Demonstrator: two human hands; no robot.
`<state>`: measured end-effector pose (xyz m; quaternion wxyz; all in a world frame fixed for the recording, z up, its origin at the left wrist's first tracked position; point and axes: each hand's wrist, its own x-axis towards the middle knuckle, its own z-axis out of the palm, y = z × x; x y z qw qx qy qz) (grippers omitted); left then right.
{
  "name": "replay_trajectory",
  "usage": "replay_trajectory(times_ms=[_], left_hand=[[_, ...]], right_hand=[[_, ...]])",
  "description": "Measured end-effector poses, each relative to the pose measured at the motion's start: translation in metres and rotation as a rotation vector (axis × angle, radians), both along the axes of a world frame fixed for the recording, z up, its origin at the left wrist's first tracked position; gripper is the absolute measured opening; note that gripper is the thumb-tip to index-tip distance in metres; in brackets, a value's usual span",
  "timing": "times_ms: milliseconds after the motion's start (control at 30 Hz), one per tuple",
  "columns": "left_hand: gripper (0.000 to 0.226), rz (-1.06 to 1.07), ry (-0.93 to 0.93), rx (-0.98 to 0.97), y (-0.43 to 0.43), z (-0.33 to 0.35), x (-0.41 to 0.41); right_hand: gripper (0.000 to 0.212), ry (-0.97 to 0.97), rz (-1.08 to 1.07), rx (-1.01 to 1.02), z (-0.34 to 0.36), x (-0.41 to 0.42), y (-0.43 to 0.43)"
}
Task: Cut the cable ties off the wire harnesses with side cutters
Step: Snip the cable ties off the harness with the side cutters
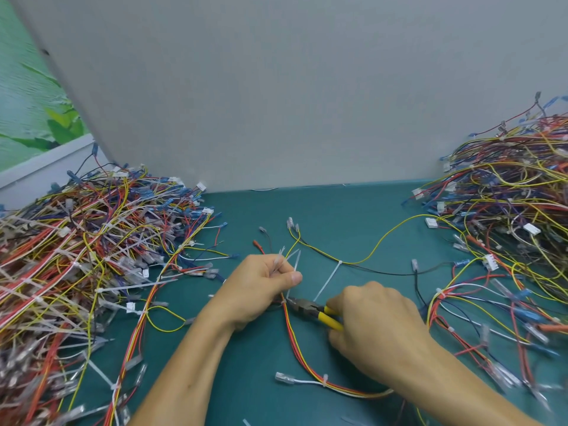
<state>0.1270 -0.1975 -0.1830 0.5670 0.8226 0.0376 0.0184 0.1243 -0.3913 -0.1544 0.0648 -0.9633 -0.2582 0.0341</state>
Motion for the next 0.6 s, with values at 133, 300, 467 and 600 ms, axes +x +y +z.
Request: replay_trajectory(times_ms=[133,300,467,600], left_hand=[[0.025,0.001,-0.003,0.007,0.0,0.0,0.0],[0.022,0.059,-0.012,-0.068,-0.003,0.004,0.0],[0.03,0.237,-0.092,-0.34,-0.007,0.011,0.004],[0.031,0.275,-0.13,-0.409,-0.009,0.015,0.005]], right_hand=[[0.022,-0.001,0.019,-0.02,0.0,0.001,0.0],[0.022,-0.016,0.03,-0.016,0.005,0.001,-0.004],[0.018,-0.088,-0.033,0.11,0.019,0.018,-0.018],[0.02,-0.073,-0.074,0.226,0.021,0.051,-0.011]])
